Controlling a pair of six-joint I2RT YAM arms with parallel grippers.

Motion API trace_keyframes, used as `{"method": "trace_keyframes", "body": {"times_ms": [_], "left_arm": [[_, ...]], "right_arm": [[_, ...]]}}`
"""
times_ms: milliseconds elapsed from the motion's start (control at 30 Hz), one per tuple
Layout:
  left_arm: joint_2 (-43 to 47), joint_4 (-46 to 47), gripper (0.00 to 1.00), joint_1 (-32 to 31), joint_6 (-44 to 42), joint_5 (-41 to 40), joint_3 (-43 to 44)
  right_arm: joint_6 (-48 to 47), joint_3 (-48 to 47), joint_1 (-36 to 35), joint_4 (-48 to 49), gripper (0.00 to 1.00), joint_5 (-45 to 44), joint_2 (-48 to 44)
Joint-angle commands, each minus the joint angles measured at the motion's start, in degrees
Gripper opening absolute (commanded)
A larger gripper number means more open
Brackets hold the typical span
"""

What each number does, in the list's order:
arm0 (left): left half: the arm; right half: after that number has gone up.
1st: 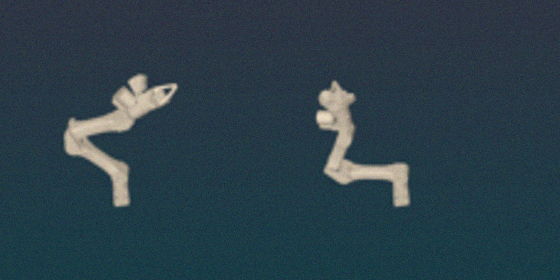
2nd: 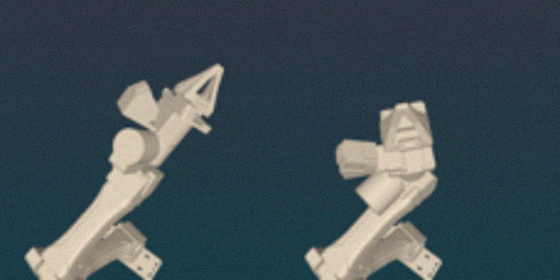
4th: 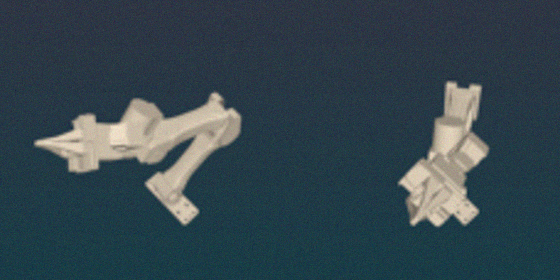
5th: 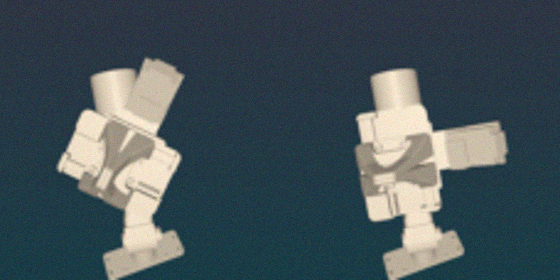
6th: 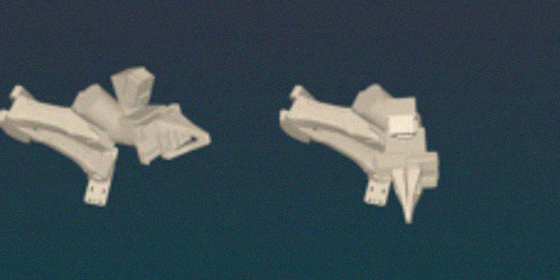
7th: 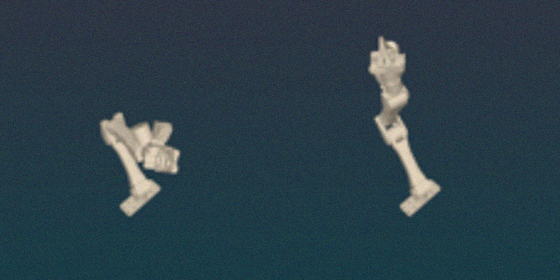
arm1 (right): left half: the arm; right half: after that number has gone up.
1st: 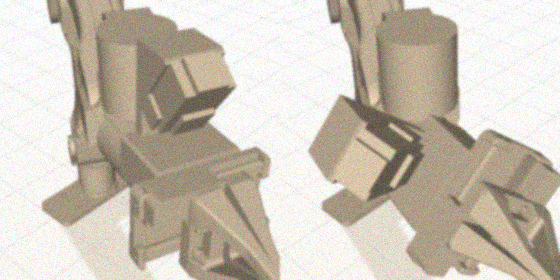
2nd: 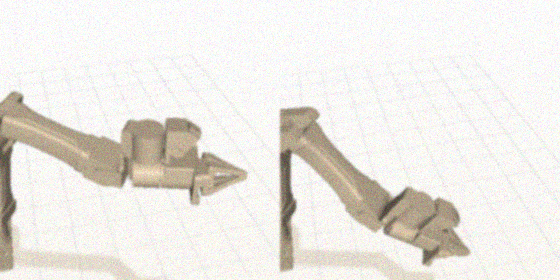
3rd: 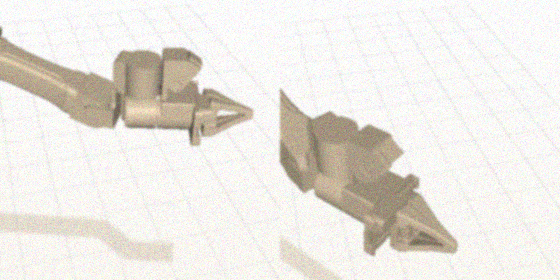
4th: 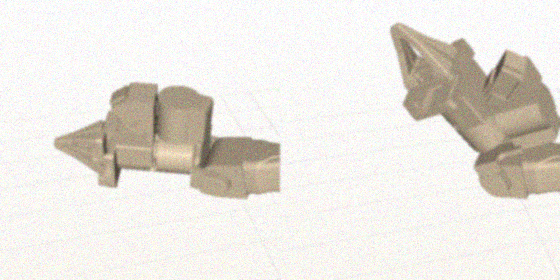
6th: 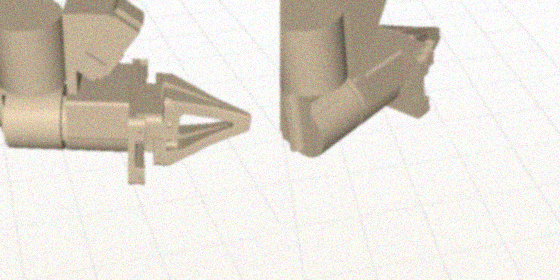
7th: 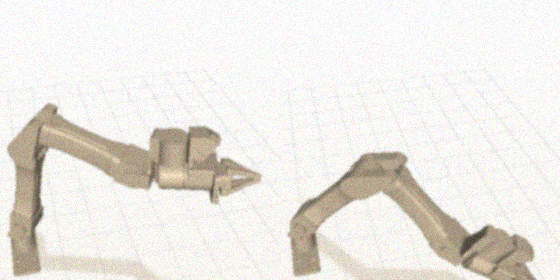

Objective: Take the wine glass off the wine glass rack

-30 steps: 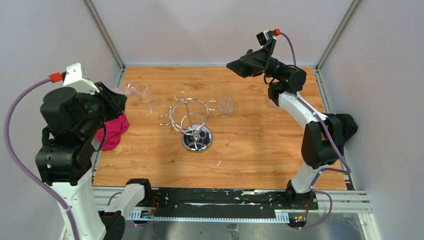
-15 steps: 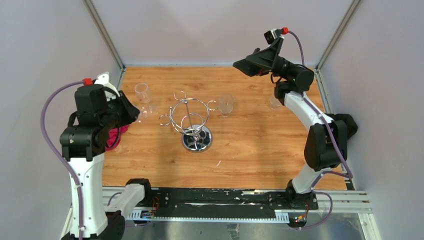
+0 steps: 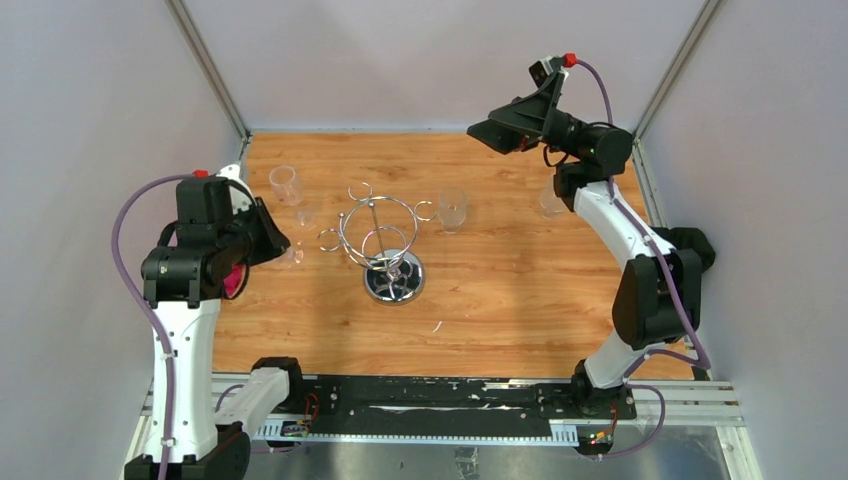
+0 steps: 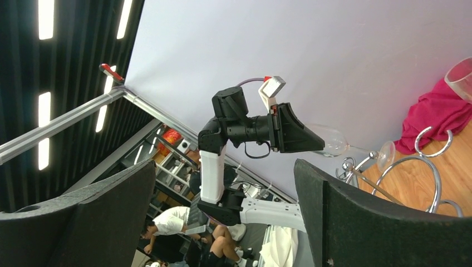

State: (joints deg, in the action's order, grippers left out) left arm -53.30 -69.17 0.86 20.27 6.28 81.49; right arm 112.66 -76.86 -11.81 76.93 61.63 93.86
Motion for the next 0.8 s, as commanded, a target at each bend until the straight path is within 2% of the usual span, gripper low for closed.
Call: {"method": "trace_keyframes", "body": {"times_ms": [0,333,633,767], "left_arm": [[1.2,-0.1,0.00,-0.2,-1.5,0.9,-4.0],[0.2,-0.1,0.00,-0.3,-2.8,1.8,-9.3],[-2.5,0.0,0.00,-0.2,-1.8,4.5,-11.0],[-2.0,0.0,0.00,-0.2,-1.5,4.5,-12.7]], "right_arm": [[-6.0,0.4,1.1,-6.2,0.99,2.7,-3.5],[-8.2,2.8,2.4,-11.9,0.99,3.7,-6.0],[-18.6,5.2,3.8,-24.7,0.99,4.3,-10.9],[-19.4,5.9,4.7,-25.8,0.99,4.5,-12.0]]}}
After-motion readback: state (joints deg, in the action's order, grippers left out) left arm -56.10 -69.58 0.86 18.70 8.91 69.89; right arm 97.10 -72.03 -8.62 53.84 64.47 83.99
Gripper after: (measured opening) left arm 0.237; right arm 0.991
